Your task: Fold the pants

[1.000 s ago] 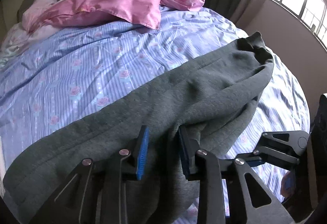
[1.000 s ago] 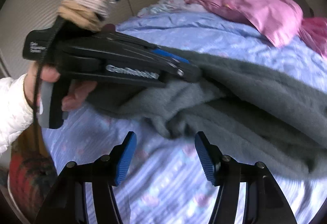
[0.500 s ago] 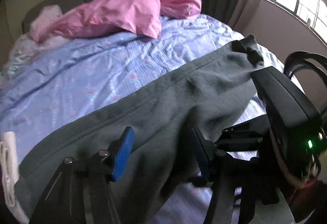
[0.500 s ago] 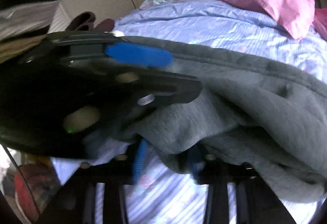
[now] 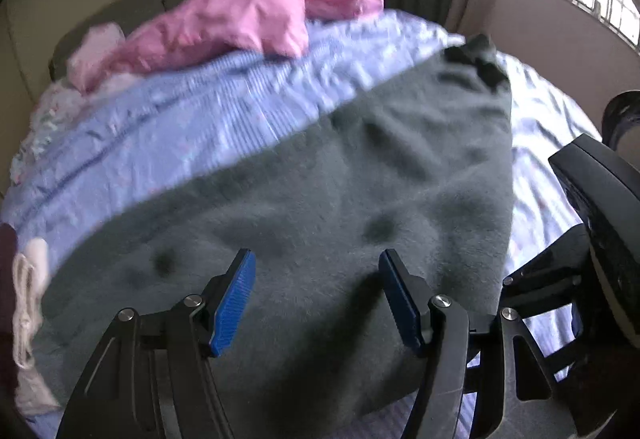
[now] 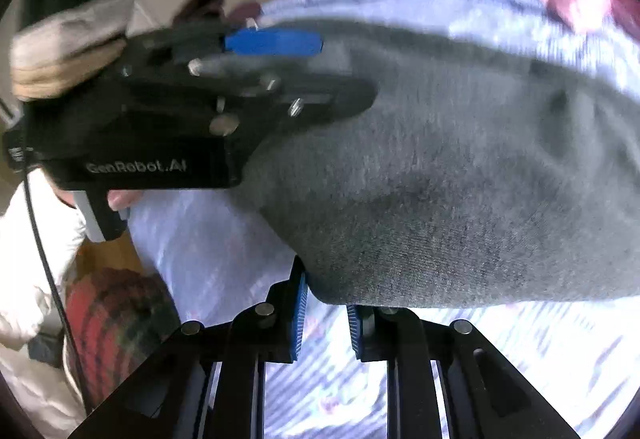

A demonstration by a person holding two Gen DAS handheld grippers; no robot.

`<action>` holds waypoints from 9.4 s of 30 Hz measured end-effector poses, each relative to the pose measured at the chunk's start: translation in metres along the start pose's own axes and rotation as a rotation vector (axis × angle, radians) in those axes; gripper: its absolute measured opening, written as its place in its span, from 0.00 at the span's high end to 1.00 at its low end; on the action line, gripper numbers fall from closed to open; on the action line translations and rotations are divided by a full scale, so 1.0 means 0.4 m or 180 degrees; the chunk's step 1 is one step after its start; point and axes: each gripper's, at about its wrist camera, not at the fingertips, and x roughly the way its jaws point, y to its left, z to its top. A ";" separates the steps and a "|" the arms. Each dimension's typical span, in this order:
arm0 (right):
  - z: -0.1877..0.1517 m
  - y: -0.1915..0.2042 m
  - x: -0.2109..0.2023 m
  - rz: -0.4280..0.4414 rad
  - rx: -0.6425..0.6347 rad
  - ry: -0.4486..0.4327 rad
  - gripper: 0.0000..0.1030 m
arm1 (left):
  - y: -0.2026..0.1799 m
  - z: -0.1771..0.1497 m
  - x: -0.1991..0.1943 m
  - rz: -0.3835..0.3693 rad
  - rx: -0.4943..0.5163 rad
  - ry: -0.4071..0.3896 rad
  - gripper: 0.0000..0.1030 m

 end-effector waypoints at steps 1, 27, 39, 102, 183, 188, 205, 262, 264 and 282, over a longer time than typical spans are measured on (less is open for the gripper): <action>-0.010 -0.006 0.014 -0.0008 0.0029 0.0057 0.80 | -0.007 -0.010 0.027 0.0014 0.0014 0.0095 0.39; 0.082 0.182 -0.173 -0.1078 -0.0099 -0.0630 0.37 | 0.211 -0.223 -0.314 0.1163 -0.0911 -0.0859 0.22; 0.243 0.161 0.038 -0.1473 0.0116 -0.0722 0.36 | 0.381 -0.339 -0.230 0.0510 -0.1819 -0.0779 0.22; -0.142 -1.034 -0.400 -0.0645 0.3183 -0.2453 0.61 | -0.380 0.228 0.266 0.0842 -0.0887 -0.0460 0.15; 0.102 0.210 -0.268 -0.2033 0.0947 -0.2170 0.15 | 0.312 -0.319 -0.415 0.0924 -0.1806 -0.0857 0.36; 0.000 0.049 -0.303 -0.2263 0.1798 -0.2313 0.15 | 0.247 -0.223 -0.321 0.0998 -0.1486 -0.0686 0.37; -0.076 -0.035 -0.155 -0.1671 0.2251 -0.2356 0.23 | 0.336 -0.273 -0.241 0.0766 -0.2430 -0.0652 0.94; -0.167 -0.193 -0.098 -0.0314 0.3095 -0.2618 0.57 | -0.005 0.362 0.255 0.0254 0.0110 0.1200 0.65; -0.159 -0.186 -0.096 -0.0363 0.2996 -0.2553 0.62 | -0.005 0.354 0.257 0.0257 0.0095 0.1184 0.68; -0.203 -0.076 -0.174 -0.1110 0.3044 -0.2401 0.81 | 0.013 0.391 0.118 0.0682 -0.0004 0.0427 0.99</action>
